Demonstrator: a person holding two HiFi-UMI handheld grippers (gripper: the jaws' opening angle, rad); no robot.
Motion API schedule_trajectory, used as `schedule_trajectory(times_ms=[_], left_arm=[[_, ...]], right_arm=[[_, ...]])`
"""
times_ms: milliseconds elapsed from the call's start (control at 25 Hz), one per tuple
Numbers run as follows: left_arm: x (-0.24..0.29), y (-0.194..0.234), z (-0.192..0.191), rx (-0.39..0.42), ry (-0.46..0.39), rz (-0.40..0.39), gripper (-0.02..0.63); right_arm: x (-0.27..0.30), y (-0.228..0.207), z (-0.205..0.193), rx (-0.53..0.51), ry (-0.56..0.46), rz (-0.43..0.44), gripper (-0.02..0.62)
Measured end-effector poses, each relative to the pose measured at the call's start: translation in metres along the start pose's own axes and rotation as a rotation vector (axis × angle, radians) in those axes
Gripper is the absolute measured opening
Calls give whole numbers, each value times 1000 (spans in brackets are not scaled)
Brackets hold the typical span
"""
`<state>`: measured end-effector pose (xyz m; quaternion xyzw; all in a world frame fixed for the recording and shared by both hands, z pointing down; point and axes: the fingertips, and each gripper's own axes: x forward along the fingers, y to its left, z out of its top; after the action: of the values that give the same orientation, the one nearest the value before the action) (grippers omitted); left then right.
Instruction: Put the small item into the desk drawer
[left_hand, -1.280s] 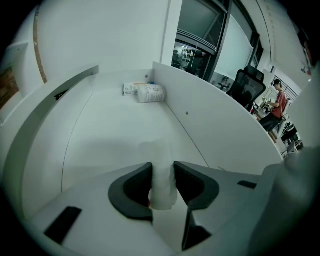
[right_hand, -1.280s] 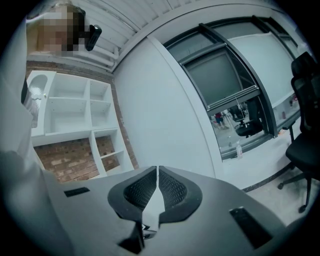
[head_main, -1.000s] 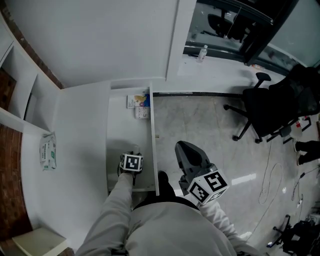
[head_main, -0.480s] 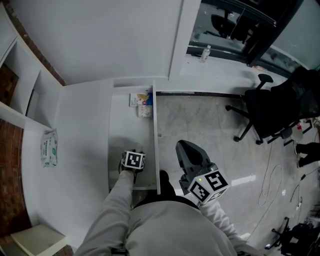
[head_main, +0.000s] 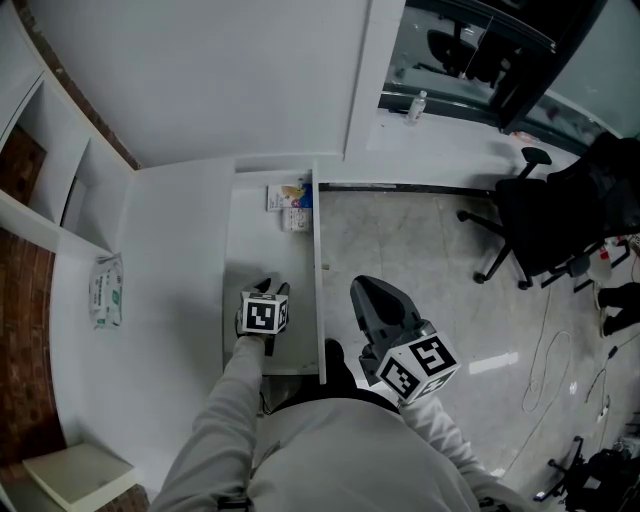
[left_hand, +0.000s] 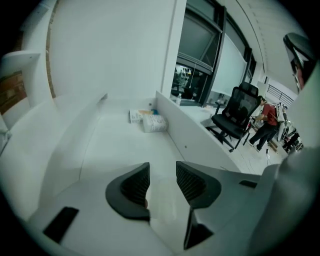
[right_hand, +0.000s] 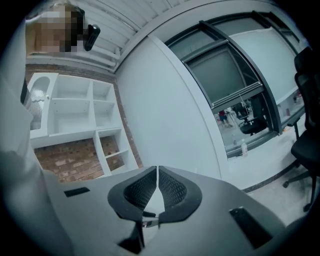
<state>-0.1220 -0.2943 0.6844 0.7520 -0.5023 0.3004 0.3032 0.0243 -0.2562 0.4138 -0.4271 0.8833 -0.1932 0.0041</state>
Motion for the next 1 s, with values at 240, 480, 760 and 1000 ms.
schedule_trajectory(times_ms=[240,480,760,1000], left_arm=[[-35,-2,60,17,-183,4,153],[-75,-10,105,58,-339,5,140],[-122,-14,134,61,-466,31,108],[-159,-17,145,68,-563,39,77]], right_arm=[[1,3,1,7,-11,11,28],[1,3,5,-1,-27,5,28],[-2,-1,10,-16,-38,-4,28],[-4,-1,13,-24,-46,-6,28]])
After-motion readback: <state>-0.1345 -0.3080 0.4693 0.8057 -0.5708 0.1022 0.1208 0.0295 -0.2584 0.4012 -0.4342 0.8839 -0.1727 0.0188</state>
